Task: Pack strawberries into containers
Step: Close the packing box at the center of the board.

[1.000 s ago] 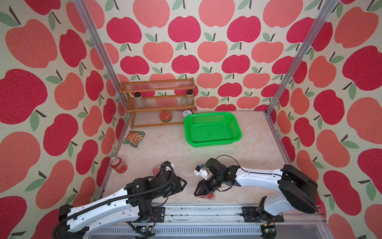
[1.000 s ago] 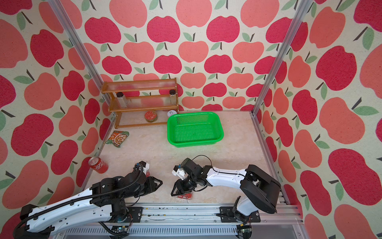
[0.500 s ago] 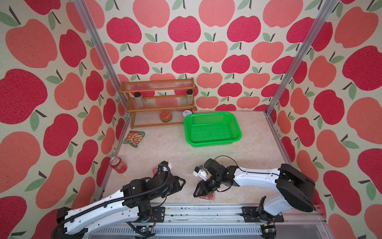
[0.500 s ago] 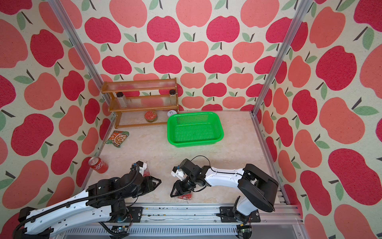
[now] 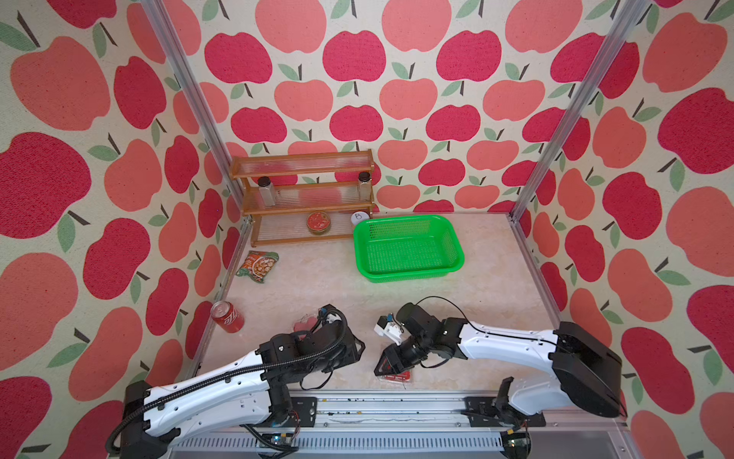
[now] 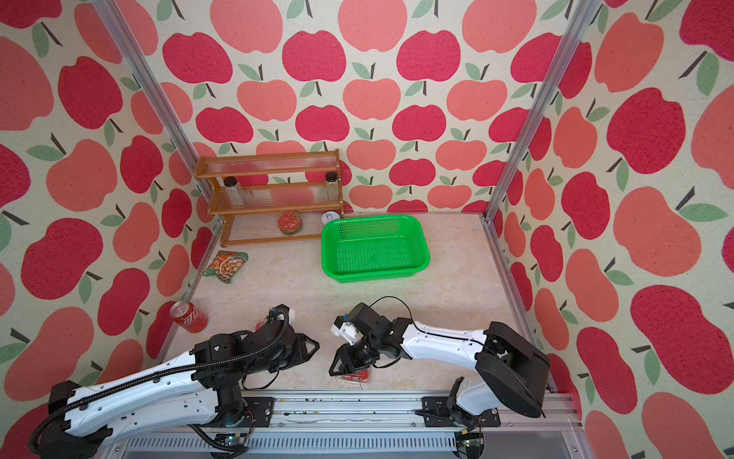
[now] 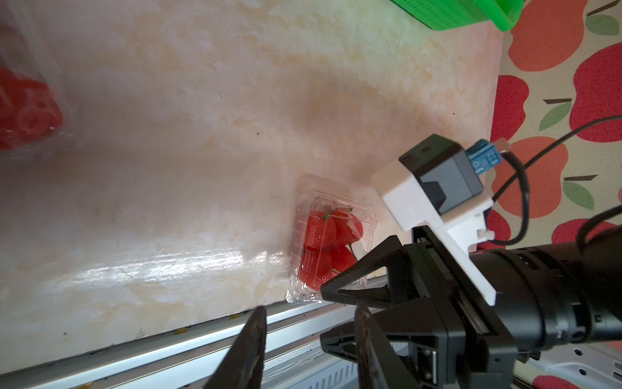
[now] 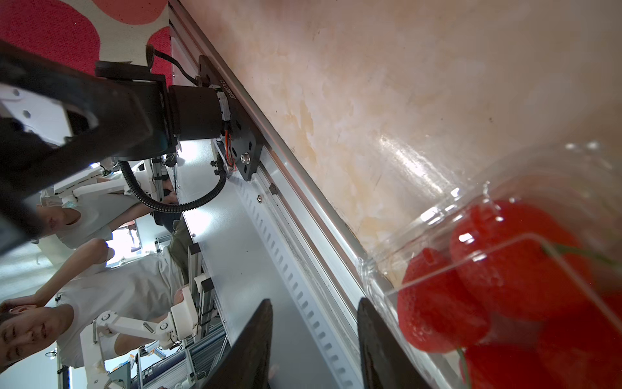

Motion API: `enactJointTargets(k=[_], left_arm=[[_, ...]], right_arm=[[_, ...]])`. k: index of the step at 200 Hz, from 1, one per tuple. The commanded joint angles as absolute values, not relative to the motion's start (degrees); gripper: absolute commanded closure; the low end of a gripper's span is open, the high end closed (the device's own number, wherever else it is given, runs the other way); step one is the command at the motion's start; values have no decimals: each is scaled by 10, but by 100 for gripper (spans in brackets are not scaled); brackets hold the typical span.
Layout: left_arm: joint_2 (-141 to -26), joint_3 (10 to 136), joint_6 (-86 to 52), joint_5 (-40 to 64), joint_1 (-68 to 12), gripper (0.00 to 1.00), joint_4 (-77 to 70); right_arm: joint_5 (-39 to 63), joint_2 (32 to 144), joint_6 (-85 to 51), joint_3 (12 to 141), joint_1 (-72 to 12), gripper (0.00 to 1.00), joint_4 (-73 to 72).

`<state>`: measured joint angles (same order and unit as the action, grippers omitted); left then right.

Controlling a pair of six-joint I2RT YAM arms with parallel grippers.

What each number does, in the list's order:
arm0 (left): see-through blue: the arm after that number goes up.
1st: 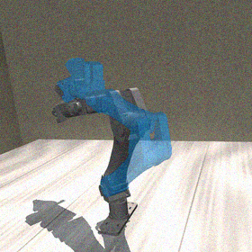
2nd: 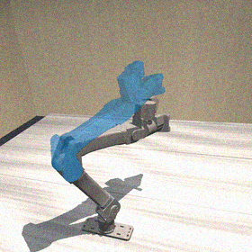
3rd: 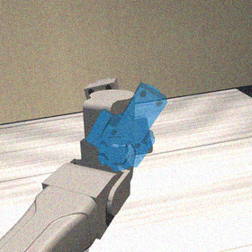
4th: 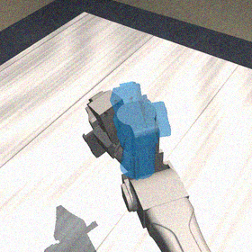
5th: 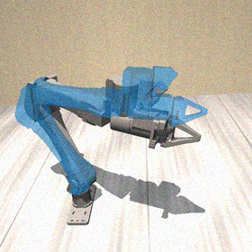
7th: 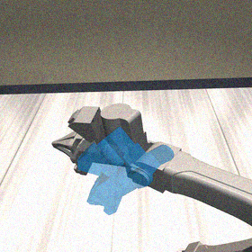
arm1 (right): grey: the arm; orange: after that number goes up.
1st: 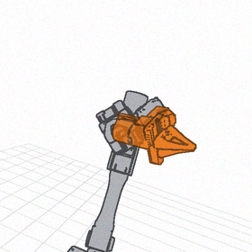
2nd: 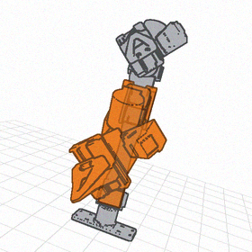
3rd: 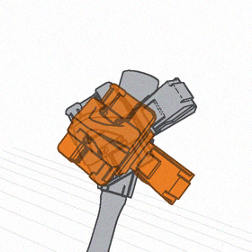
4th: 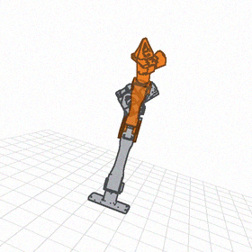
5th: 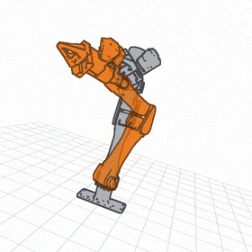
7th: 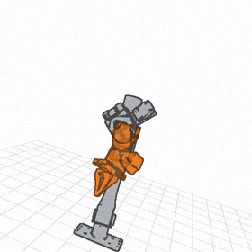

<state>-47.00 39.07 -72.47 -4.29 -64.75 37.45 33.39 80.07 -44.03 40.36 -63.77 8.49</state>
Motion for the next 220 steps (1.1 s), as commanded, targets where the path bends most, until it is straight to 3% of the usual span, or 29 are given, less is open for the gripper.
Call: enactJointTargets(k=[1,90,175,220], left_arm=[[-482,406,-712,-24,-638,58,350],[-661,468,-653,39,-621,58,272],[-674,469,-652,56,-606,58,266],[-678,477,-641,51,-606,56,263]], right_arm=[[321,758,-438,381,-623,56,123],[331,620,-497,254,-606,54,136],[339,668,-504,239,-604,53,127],[320,612,-501,261,-603,53,166]])
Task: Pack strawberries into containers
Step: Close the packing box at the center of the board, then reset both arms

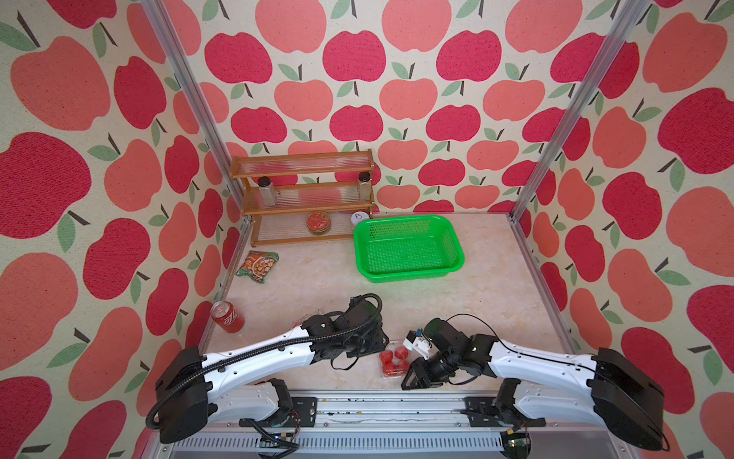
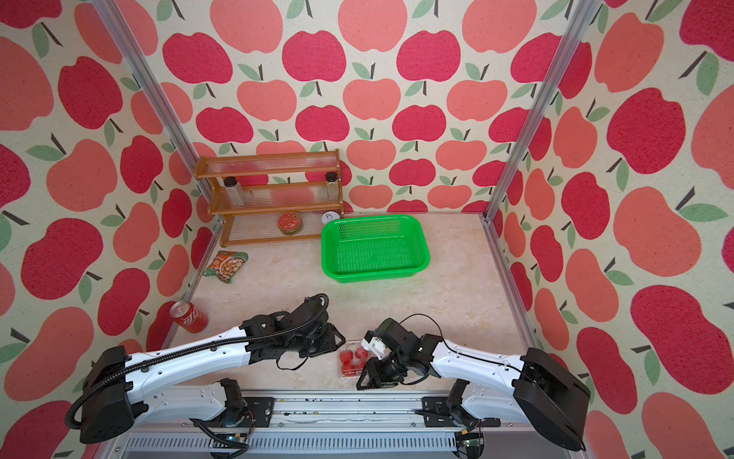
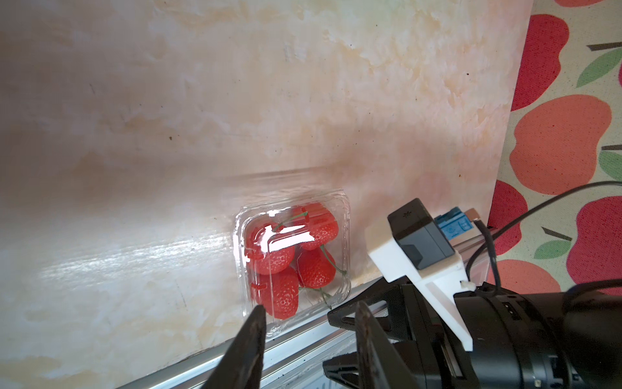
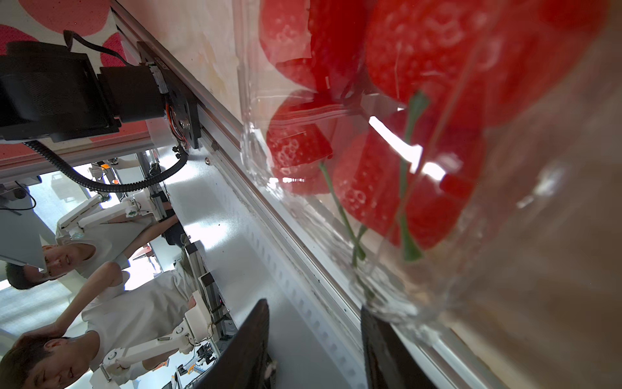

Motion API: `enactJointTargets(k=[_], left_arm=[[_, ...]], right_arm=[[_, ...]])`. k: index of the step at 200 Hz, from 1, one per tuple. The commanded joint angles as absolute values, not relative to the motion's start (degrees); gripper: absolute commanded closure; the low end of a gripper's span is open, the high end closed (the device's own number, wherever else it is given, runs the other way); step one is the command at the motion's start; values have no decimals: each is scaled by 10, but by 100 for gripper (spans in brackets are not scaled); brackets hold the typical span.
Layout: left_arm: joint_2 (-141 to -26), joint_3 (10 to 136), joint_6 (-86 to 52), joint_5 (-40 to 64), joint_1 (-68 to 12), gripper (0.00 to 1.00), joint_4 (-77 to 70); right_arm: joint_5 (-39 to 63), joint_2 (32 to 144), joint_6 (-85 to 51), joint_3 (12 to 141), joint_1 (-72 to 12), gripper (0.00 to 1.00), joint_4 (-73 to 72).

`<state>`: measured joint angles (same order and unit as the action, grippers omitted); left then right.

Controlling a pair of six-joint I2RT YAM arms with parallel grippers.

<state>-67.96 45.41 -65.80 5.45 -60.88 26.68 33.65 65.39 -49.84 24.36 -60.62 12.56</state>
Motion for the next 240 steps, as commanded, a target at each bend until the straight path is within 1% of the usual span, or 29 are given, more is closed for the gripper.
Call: enactJointTargets(k=[1,7,13,28,33,37,38,41,43,46,52,54,72,92,105,122,136,152,164,173,186,202,214,228,240], left_arm=[[-677,478,-640,50,-606,55,264],[-671,478,-638,43,-606,52,269],[-661,478,-637,33,-605,47,279],[-628,477,-637,-2,-600,26,317],[-608,477,-637,-15,-597,20,329],[-594,477,-636,-26,-592,15,342],[-591,477,-636,-29,-591,13,344],[-581,477,-635,-38,-587,2,352],[-576,478,-635,-44,-584,0,358],[-564,479,-635,-54,-580,0,366],[-542,480,-634,-75,-570,0,385],[-536,481,-634,-83,-565,1,391],[-478,493,-618,-142,-511,0,452],[-432,509,-566,-208,-427,1,502],[-413,509,-515,-248,-367,1,505],[-409,492,-448,-272,-264,1,482],[-421,464,-384,-272,-182,1,435],[-447,429,-330,-291,-107,1,381],[-467,400,-289,-266,-54,1,313],[-483,379,-274,-242,-19,1,258],[-511,343,-239,-220,9,1,147],[-561,307,-181,-220,24,1,4],[-613,292,-128,-212,28,1,-89],[-686,293,-92,-184,36,1,-161],[-744,299,-85,-154,44,1,-205]], right_arm=[[319,609,-500,262,-602,53,169],[313,593,-497,269,-601,53,186],[301,576,-491,278,-600,53,214],[275,529,-481,295,-595,48,271],[267,511,-478,300,-592,42,287],[256,499,-476,304,-589,35,300],[253,496,-476,305,-588,34,304],[244,485,-475,308,-585,30,315],[238,478,-474,309,-584,24,321],[228,467,-471,312,-580,19,331],[211,447,-464,317,-573,3,347],[206,440,-461,319,-569,1,353],[157,402,-418,350,-517,1,412],[116,389,-363,382,-423,1,447],[87,399,-317,393,-360,1,440],[68,441,-256,403,-271,1,409],[60,487,-226,408,-191,1,376],[62,527,-197,410,-108,1,332],[53,550,-174,413,-60,1,303],[28,562,-162,411,-32,1,281],[8,580,-161,401,8,1,245],[-55,599,-165,386,26,1,211],[-82,613,-164,353,27,1,140],[-84,640,-150,315,27,1,47],[-111,664,-127,330,28,1,41]])
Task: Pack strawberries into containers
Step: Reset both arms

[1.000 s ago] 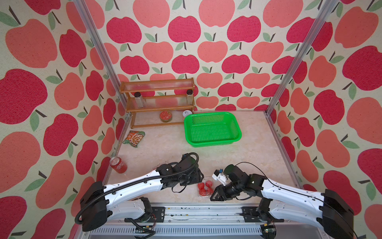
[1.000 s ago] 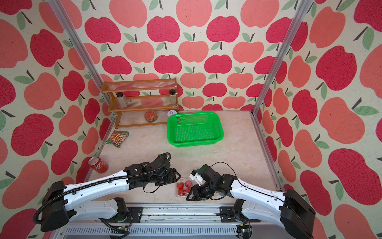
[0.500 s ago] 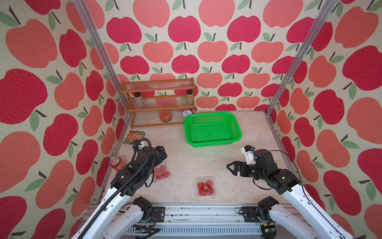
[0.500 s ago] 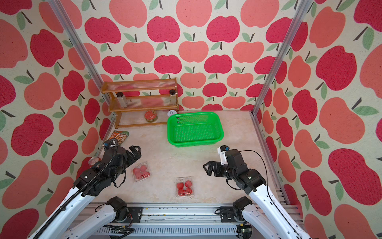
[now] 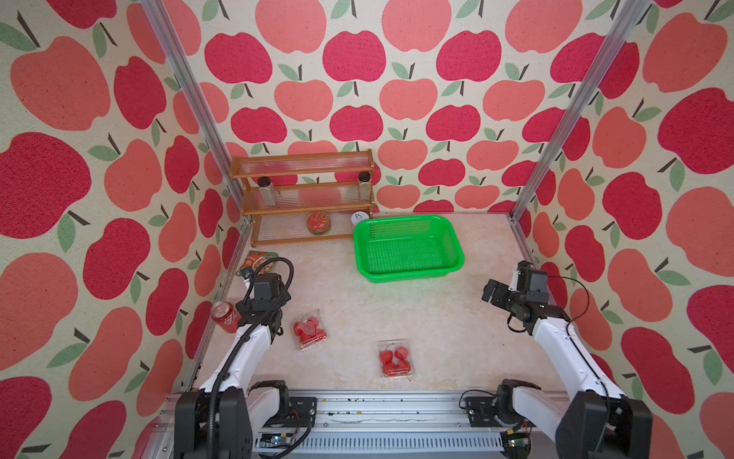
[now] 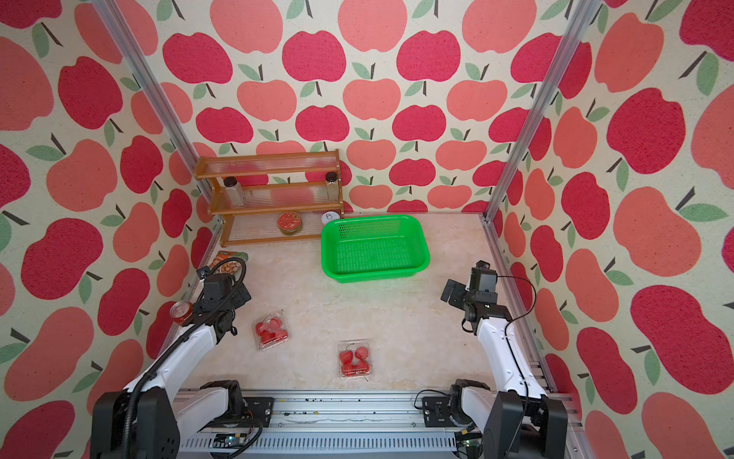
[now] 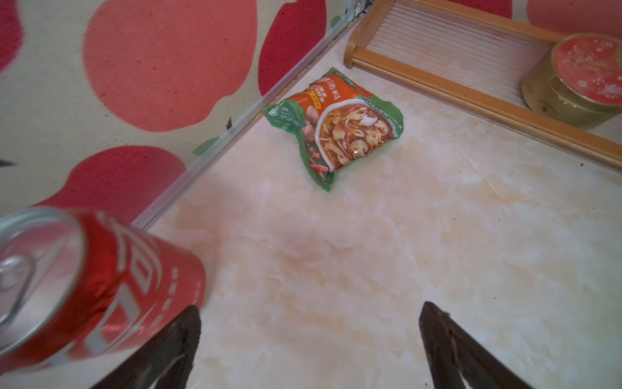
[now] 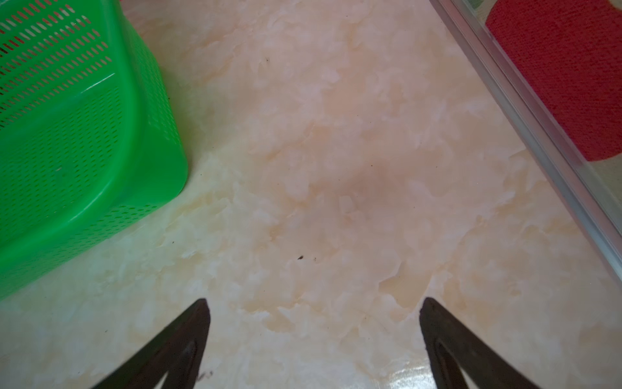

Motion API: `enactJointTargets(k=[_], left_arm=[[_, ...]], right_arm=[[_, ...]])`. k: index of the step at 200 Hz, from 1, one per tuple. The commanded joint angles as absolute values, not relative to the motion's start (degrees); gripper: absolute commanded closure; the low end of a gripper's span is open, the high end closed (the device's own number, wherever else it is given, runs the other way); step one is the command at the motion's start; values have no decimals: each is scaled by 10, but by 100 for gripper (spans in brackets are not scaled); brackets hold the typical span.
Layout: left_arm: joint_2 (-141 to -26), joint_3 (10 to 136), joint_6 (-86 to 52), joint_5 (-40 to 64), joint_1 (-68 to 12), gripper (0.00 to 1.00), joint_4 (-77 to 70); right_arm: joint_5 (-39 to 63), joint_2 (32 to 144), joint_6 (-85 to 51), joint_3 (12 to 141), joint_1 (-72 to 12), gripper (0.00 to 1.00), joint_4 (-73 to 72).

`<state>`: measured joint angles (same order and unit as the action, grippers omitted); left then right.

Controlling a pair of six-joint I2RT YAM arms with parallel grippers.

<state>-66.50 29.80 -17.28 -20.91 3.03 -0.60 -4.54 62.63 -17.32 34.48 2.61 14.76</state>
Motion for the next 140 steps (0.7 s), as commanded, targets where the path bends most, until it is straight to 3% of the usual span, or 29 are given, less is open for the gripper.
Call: enactJointTargets(k=[1,29,68,106,140], left_arm=[[-750,300,-84,-150,44,1,-208],[-855,312,-37,-86,37,1,-293],[-886,303,0,-9,40,1,-342],[-884,275,-4,19,53,1,-392],[-897,243,-5,24,55,1,-452]], right_arm=[[-112,666,-123,330,28,1,38],[-96,728,-77,305,28,1,-91],[-80,769,-40,241,26,1,-324],[-50,834,-40,301,26,1,-301],[-27,873,19,246,-18,1,-452]])
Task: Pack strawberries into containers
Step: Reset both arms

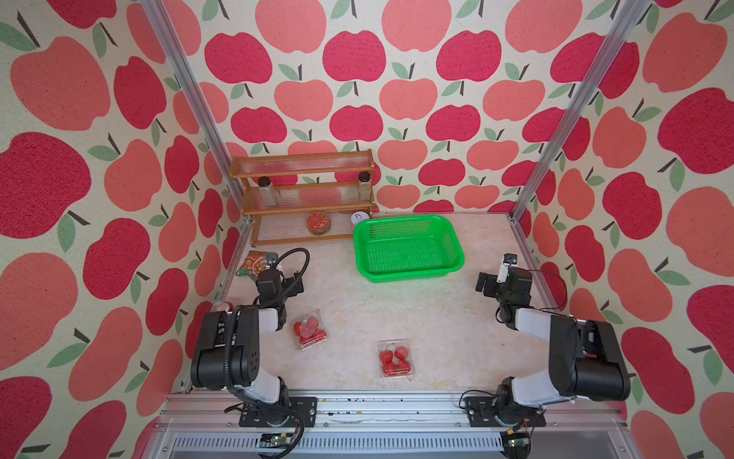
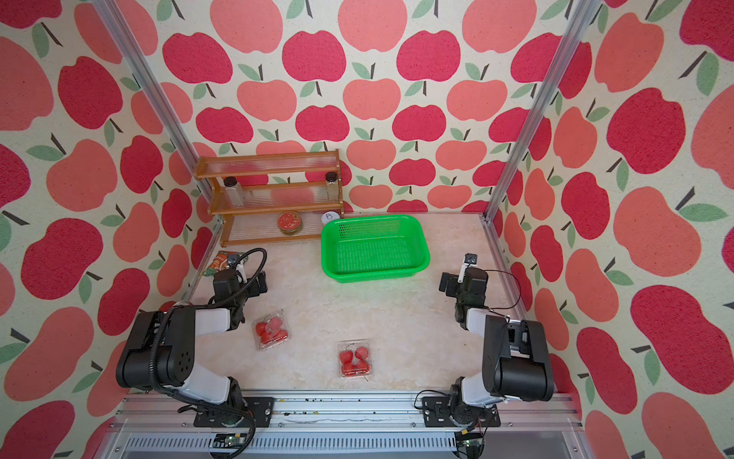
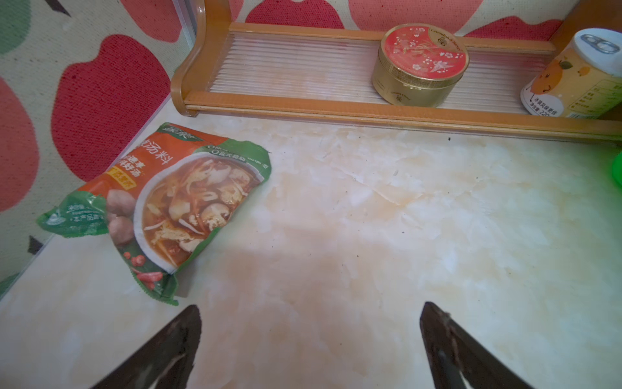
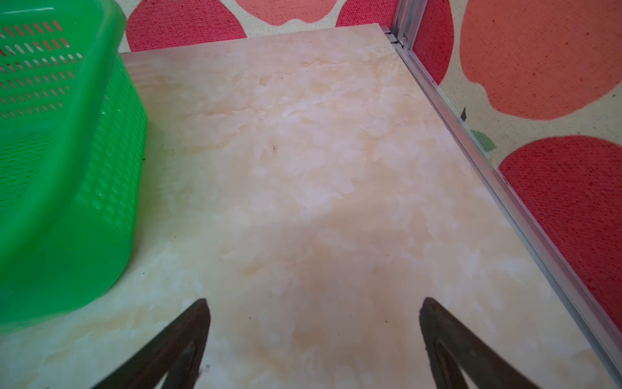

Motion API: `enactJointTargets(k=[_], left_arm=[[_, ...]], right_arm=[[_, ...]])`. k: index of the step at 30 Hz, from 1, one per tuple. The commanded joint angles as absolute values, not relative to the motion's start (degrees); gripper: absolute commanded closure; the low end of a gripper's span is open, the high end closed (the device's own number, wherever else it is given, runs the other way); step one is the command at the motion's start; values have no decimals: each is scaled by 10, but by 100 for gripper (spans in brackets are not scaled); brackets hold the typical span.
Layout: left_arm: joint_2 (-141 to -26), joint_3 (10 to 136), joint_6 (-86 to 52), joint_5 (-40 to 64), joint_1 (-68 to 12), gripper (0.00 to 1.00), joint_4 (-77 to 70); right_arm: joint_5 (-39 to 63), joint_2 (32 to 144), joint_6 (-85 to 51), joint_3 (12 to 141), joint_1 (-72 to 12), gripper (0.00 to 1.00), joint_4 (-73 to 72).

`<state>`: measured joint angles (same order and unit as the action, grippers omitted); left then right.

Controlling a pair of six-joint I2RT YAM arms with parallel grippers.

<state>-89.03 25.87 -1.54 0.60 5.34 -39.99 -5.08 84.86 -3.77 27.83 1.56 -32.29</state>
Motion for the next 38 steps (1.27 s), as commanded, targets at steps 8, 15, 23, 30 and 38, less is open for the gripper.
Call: enactJointTargets(k=[8,15,23,30,38], left_arm=[[-899,243,-5,23,55,1,-457],[-898,241,-4,21,54,1,-461],[-898,241,-4,21,54,1,-461],[-899,241,-4,21,54,1,-461],[-899,241,-4,21,54,1,-461]], right_arm=[[-47,900,32,221,-35,1,-524],[-48,885,30,228,-34,1,-489],[-49,887,31,229,-34,1,-490],[-52,888,33,230,-38,1,-490],[-53,887,33,227,-37,1,-494]])
